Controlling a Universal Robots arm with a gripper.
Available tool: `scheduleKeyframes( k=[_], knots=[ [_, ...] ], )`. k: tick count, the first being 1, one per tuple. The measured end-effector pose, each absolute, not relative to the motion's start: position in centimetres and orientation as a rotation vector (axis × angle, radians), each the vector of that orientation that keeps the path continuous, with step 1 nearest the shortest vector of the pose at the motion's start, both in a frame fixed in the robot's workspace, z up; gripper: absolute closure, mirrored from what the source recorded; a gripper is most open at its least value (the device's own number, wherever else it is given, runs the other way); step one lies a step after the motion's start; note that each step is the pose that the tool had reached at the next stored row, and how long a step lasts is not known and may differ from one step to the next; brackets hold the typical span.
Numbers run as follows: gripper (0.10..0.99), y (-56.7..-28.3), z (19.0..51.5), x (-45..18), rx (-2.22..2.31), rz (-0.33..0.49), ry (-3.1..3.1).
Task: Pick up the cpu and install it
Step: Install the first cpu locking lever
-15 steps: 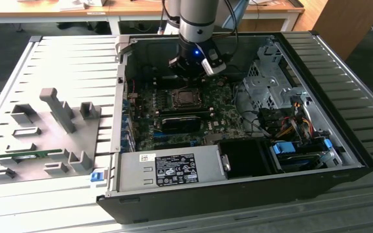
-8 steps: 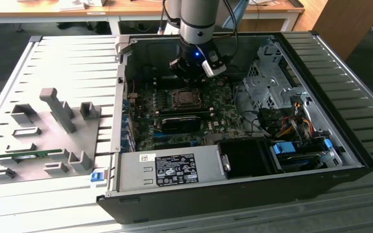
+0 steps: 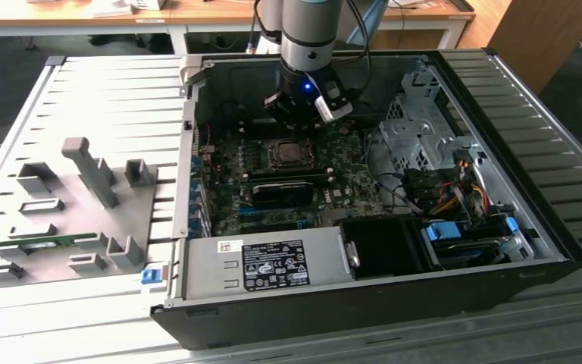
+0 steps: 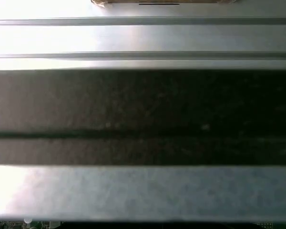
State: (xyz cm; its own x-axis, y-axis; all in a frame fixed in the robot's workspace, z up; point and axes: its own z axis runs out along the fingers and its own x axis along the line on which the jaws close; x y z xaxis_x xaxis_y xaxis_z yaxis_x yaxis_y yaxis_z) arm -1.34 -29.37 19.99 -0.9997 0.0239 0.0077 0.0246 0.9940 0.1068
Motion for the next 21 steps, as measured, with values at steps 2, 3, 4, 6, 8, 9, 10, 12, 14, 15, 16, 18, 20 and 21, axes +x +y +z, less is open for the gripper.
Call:
scheduleKeyframes(
  k=[2, 3, 4, 6, 8, 9, 10, 12, 14, 15, 16, 18, 20, 21],
  knots=[
    [0.980, -29.36, 19.99, -1.34, -0.038, -0.168, -3.130],
    [0.980, -29.36, 20.01, -1.34, -0.038, -0.168, -3.130],
    [0.980, -29.36, 20.03, -1.34, -0.038, -0.168, -3.131],
    [0.980, -29.36, 20.08, -1.34, -0.038, -0.168, -3.131],
    [0.980, -29.36, 20.14, -1.34, -0.038, -0.168, -3.131],
    [0.980, -29.36, 20.19, -1.34, -0.038, -0.168, -3.131],
    [0.980, -29.36, 20.26, -1.34, -0.038, -0.168, -3.131],
    [0.980, -29.36, 20.35, -1.34, -0.038, -0.168, -3.131],
    [0.980, -29.35, 20.34, -1.34, -0.038, -0.161, -3.131],
    [0.980, -29.36, 20.33, -1.34, -0.038, -0.151, -3.132],
    [0.980, -29.36, 20.30, -1.34, -0.038, -0.143, -3.132],
    [0.980, -29.36, 20.22, -1.34, -0.038, -0.129, -3.133],
    [0.980, -29.36, 20.15, -1.34, -0.038, -0.123, -3.133],
    [0.980, -29.36, 20.11, -1.34, -0.038, -0.122, -3.133]
  ],
)
